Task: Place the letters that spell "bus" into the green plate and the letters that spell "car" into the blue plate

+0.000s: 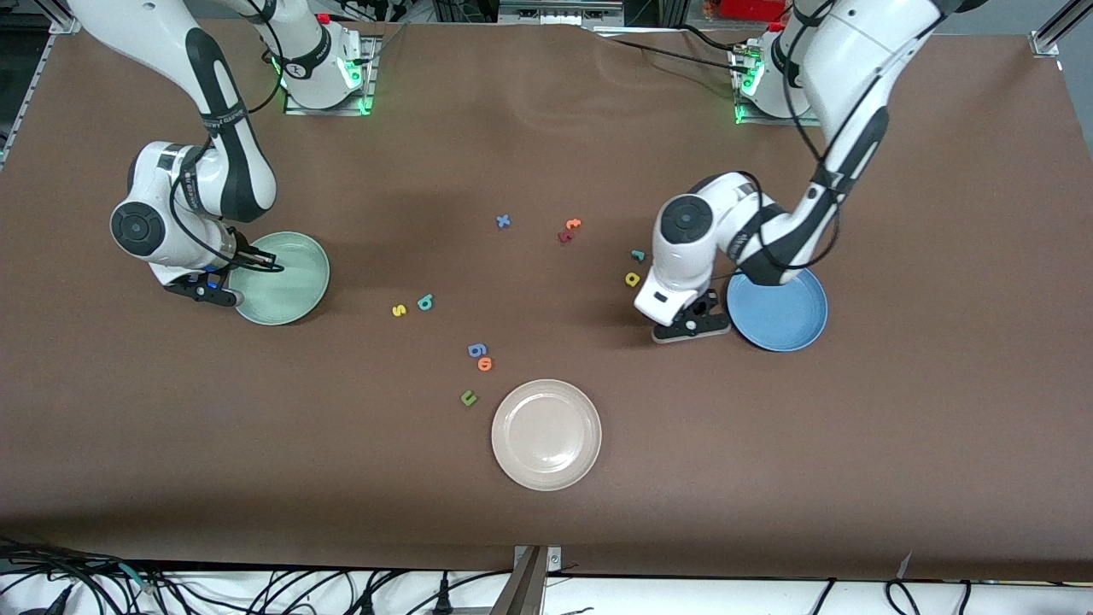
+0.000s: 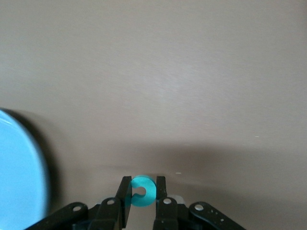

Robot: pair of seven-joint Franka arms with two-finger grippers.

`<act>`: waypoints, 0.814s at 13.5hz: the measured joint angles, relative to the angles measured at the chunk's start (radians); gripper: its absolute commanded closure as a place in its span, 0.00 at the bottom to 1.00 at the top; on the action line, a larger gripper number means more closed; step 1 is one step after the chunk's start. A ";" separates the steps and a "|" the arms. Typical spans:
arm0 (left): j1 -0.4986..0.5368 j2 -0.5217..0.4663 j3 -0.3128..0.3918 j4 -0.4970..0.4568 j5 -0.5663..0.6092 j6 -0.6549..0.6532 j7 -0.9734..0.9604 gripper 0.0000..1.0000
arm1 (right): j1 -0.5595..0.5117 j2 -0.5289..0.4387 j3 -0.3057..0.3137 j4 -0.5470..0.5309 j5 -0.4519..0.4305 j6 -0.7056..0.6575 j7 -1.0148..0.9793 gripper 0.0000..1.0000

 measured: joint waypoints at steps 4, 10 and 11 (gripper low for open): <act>0.252 -0.067 -0.141 -0.063 -0.040 -0.031 0.216 0.91 | -0.002 0.014 0.000 0.000 0.000 0.003 -0.021 0.00; 0.676 -0.106 -0.378 -0.210 -0.040 -0.032 0.473 0.86 | 0.018 -0.039 0.010 0.073 0.000 -0.091 -0.005 0.01; 0.696 -0.106 -0.385 -0.223 -0.040 -0.032 0.489 0.61 | 0.029 -0.054 0.011 0.115 0.000 -0.153 0.008 0.01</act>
